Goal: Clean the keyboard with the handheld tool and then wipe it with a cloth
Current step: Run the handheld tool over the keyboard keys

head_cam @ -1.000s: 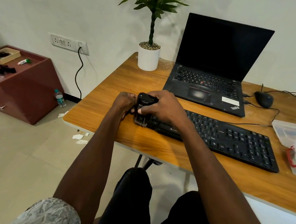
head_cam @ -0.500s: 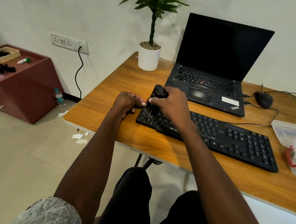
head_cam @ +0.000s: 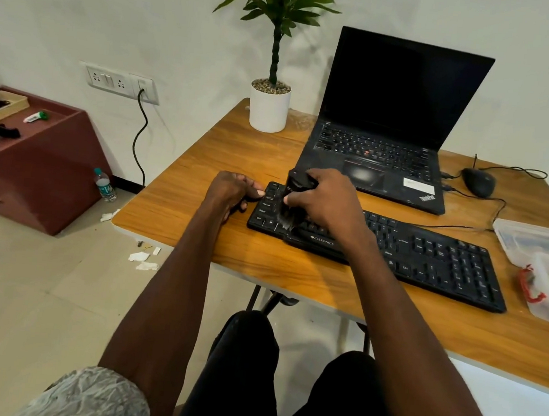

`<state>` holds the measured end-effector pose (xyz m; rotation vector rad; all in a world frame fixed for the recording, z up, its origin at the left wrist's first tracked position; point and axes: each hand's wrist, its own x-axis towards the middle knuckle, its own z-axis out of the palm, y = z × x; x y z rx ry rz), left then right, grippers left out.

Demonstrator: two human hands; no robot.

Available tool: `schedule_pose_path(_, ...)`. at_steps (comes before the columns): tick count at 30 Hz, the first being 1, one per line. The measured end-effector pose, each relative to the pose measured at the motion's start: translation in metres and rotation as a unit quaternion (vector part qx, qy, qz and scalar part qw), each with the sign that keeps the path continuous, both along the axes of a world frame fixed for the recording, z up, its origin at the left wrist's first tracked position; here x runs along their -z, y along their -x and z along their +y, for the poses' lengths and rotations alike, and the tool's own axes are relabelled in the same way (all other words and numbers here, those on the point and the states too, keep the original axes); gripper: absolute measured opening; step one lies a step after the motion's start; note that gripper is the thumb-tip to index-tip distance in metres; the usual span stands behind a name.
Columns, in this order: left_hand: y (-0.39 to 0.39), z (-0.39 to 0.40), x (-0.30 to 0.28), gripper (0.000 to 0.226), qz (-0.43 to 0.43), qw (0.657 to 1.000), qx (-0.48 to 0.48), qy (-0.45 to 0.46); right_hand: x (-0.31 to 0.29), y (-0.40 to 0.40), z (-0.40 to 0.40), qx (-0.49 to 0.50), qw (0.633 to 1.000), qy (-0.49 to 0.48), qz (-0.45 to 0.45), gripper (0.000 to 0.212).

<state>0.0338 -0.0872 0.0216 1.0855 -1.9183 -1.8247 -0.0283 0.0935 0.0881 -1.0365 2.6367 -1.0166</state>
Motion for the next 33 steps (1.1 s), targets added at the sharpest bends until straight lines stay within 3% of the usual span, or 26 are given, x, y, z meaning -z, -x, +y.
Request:
schedule_pose_path(3,0.001,0.000,0.001,0.012,0.001,1.000,-0.005,0.001,0.001,-0.004,0.001,0.015,0.997,-0.011,0.069,0.029)
schedule_pose_path(7,0.004,-0.001,0.005,0.013,0.001,1.000,-0.003,-0.003,0.000,-0.006,0.003,-0.039,0.998,-0.021,-0.038,0.029)
schedule_pose_path(10,0.004,-0.001,0.007,0.016,0.016,1.000,-0.008,-0.011,-0.002,-0.002,0.008,0.019,0.999,-0.013,0.049,0.026)
schedule_pose_path(14,0.005,-0.001,0.008,0.016,0.019,1.000,-0.008,-0.006,-0.007,0.001,0.015,-0.046,0.994,0.007,-0.097,0.024)
schedule_pose_path(15,0.006,-0.001,0.009,0.016,0.020,1.000,-0.007,-0.005,-0.006,0.001,0.015,-0.039,0.994,0.020,-0.099,0.024)
schedule_pose_path(17,0.005,-0.001,0.010,0.016,0.024,1.000,-0.005,-0.001,-0.004,0.001,0.013,-0.004,1.000,0.008,-0.008,0.028)
schedule_pose_path(19,0.005,0.000,0.009,0.015,0.023,1.000,-0.008,0.004,-0.002,-0.001,0.012,-0.008,1.000,-0.016,0.021,0.029)
schedule_pose_path(22,0.006,0.000,0.007,0.013,0.011,1.000,-0.010,0.009,-0.004,0.004,0.015,-0.043,0.995,0.012,-0.093,0.025)
schedule_pose_path(23,0.007,0.000,0.008,0.012,0.006,1.000,-0.009,0.009,-0.005,0.007,0.017,-0.028,0.995,0.021,-0.093,0.025)
schedule_pose_path(25,0.008,0.000,0.009,0.011,0.004,1.000,-0.012,0.008,-0.004,0.015,0.016,0.032,0.999,-0.001,0.016,0.023)
schedule_pose_path(27,0.008,0.001,0.011,0.012,0.014,1.000,-0.015,0.010,-0.003,0.014,0.012,0.050,0.997,-0.002,0.052,0.022)
schedule_pose_path(31,0.008,0.002,0.010,0.016,0.012,1.000,-0.006,0.024,0.000,0.005,-0.001,-0.047,0.995,-0.009,-0.093,0.026)
schedule_pose_path(33,0.009,0.004,0.011,0.018,0.010,1.000,-0.005,0.022,0.001,0.009,-0.002,-0.008,0.999,0.001,-0.048,0.024)
